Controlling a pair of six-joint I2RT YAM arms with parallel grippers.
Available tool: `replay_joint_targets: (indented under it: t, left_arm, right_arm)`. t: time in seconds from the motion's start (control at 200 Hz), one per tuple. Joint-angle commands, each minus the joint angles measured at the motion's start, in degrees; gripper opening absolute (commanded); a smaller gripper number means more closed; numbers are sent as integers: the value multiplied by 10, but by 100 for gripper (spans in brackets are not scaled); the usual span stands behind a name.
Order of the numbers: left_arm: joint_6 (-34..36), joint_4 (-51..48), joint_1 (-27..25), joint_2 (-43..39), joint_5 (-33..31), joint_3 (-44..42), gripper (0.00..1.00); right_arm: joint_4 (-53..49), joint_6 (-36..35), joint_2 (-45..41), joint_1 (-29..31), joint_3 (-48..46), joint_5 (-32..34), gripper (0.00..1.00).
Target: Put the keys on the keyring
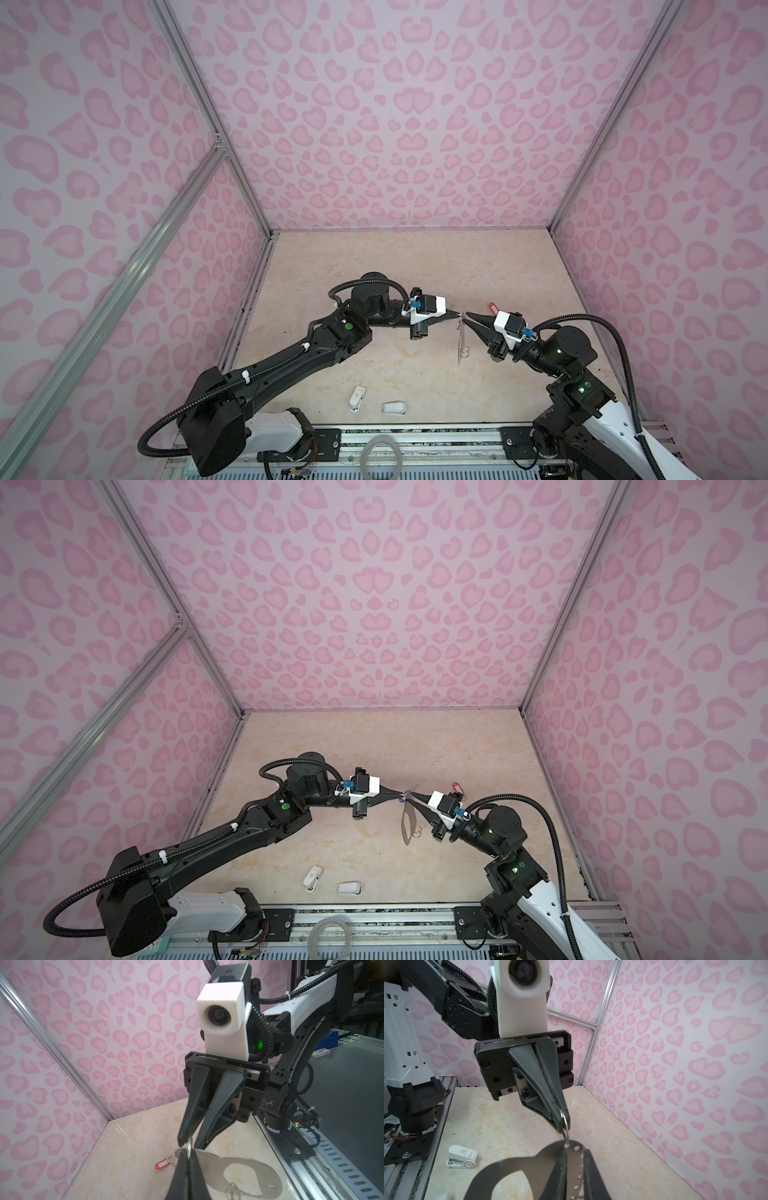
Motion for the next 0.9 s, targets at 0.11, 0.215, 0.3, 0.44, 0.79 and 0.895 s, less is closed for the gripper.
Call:
replay_joint_targets:
  t: [0.11,0.215,0.3,0.44,0.79,0.895]
  left_arm:
    - [-21,44,1,4,11,-7,3]
    - [-22,44,0,7,8,-9,3]
    - [-18,38,0,7,5,-10,3]
    - [-2,19,0,5,-18,-18,3]
    - [-13,47,1,-8,-17,-38,3]
    - [-14,49,1,-10,-7,-39,3]
  right_arm:
    - [15,9,19,2,11,-31,15]
    - [27,14,27,4,11,-33,15]
    - [33,16,34,4,14,-36,15]
    - [6,4,44,3,21,-31,17]
    - [-2,8,59,1,11,-31,15]
    - [3,9,63,0,13,-36,14]
